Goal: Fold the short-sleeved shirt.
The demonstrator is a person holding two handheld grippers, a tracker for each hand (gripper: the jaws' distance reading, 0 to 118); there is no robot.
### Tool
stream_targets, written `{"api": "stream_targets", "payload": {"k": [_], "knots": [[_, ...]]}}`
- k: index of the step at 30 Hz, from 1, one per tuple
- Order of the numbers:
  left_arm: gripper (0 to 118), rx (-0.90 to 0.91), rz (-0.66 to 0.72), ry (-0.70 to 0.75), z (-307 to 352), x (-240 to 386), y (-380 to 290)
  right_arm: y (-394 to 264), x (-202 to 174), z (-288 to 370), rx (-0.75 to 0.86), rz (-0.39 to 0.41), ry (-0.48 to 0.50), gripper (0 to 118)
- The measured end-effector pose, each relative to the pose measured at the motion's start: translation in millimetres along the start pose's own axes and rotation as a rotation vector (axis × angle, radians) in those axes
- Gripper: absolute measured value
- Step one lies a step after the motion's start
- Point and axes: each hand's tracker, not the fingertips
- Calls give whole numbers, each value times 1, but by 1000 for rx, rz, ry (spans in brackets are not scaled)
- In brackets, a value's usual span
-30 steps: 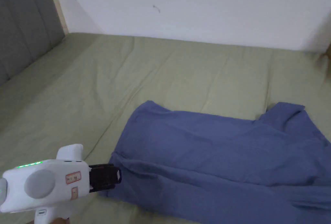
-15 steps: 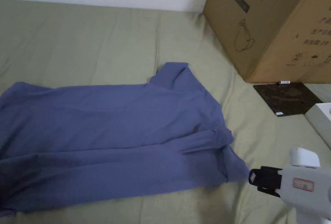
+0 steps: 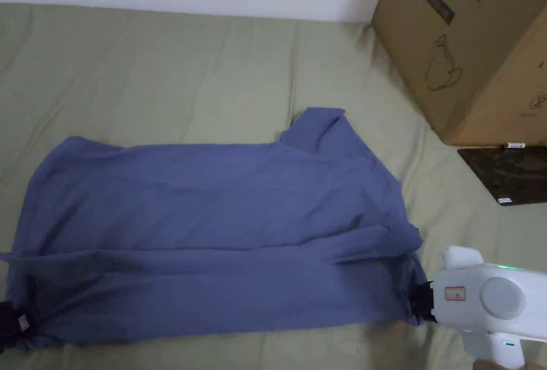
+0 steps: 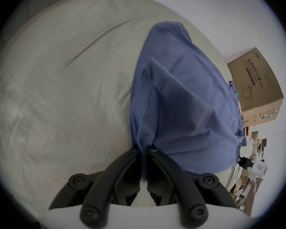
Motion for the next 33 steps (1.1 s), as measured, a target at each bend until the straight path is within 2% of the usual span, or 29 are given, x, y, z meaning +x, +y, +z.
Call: {"api": "stream_targets", "payload": {"k": [3, 6, 10, 14, 18, 21, 24, 25, 26, 28, 29, 31, 33], "knots": [[5, 2, -10, -62, 23, 0, -2, -9, 2, 19, 31, 10, 26, 4], [5, 55, -13, -111, 60, 2, -10, -18, 3, 60, 93, -20, 46, 4], [5, 38, 5, -151, 96, -1, -19, -37, 22, 96, 123, -82, 109, 4], [5, 14, -79, -24, 108, -4, -50, -74, 25, 126, 119, -89, 54, 4], [5, -84, -15, 2, 95, -31, -92, -121, 39, 121, 20, -150, 52, 4], [5, -150, 103, 13, 78, -62, -121, -147, 45, 105, -55, -184, 44, 4], [5, -81, 156, -61, 74, -80, -137, -160, 51, 80, -85, -198, 54, 5], [6, -52, 163, -72, 76, -83, -141, -163, 50, 72, -87, -200, 52, 8], [10, -45, 173, -82, 76, -86, -144, -165, 48, 65, -96, -195, 44, 21], [23, -17, 240, -157, 84, -94, -144, -160, 53, 66, -79, -211, 70, 31], [39, -26, 299, -185, 92, -98, -143, -156, 54, 74, -95, -241, 92, 40], [57, 35, 346, -207, 127, -95, -142, -146, 58, 99, -97, -261, 124, 72], [67, 194, 291, -163, 167, -91, -138, -133, 61, 134, 2, -173, 109, 74]]}}
